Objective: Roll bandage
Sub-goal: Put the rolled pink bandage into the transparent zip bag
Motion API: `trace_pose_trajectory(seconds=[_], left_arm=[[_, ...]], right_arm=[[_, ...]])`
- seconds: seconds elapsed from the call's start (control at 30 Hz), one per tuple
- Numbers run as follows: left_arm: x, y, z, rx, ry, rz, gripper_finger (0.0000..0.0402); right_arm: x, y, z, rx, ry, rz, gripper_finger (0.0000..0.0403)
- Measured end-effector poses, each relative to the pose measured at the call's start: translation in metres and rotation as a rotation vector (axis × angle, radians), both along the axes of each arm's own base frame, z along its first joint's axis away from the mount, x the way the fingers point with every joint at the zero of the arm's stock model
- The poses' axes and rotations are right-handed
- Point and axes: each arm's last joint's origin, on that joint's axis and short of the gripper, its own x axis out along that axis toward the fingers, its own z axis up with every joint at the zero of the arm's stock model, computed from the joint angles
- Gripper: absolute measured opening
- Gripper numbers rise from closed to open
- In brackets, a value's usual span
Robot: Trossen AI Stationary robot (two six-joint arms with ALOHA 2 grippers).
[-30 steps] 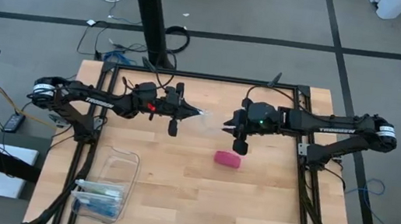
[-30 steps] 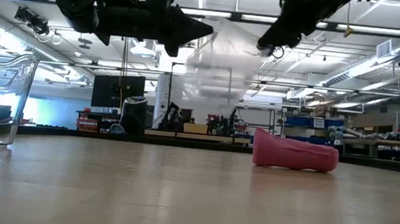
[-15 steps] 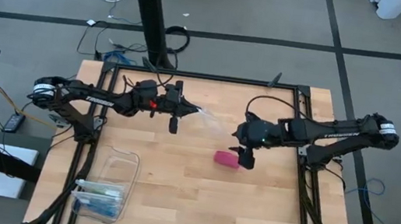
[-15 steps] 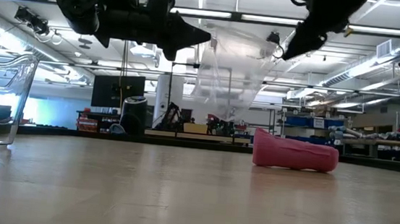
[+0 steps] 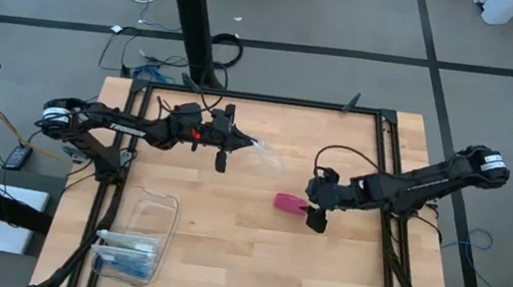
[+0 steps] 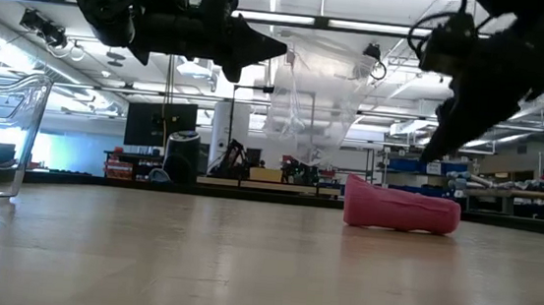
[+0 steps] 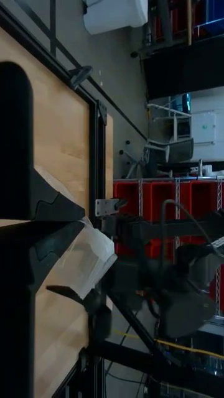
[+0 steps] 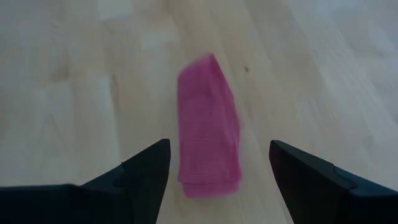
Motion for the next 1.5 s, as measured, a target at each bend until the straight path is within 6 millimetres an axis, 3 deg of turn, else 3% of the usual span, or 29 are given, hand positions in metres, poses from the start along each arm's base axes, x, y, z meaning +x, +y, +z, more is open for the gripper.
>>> trace_pose_trajectory(seconds=[0.33, 0.7, 0.83, 1.0, 1.17, 1.37, 1.5], left_arm=[[0.0, 0.0, 0.0, -0.002, 0.0, 0.0, 0.0], [0.0, 0.0, 0.0, -0.002, -0.001, 0.0, 0.0], [0.0, 0.0, 0.0, -0.003, -0.001, 0.0, 0.0], [0.0, 0.0, 0.0, -0.003, -0.001, 0.0, 0.0], [0.0, 0.0, 0.0, -0.005, 0.004, 0.01, 0.0], [-0.001, 0.004, -0.009, -0.001, 0.096, 0.155, 0.0], [-0.001, 0.007, -0.011, -0.051, 0.106, 0.242, 0.0]], right_arm=[[-0.01, -0.002, -0.031, 0.021, -0.027, -0.029, 0.0275], [0.006, 0.004, -0.059, 0.026, 0.028, -0.007, 0.027], [0.007, 0.005, -0.068, 0.045, 0.067, -0.027, 0.0234], [0.01, 0.005, -0.07, 0.044, 0.063, -0.023, 0.0143], [0.008, 0.009, -0.055, 0.037, 0.053, 0.034, 0.0064], [0.007, 0.014, 0.0, -0.078, 0.142, 0.025, 0.0058], [0.012, 0.016, 0.052, -0.177, 0.167, -0.01, 0.0058]])
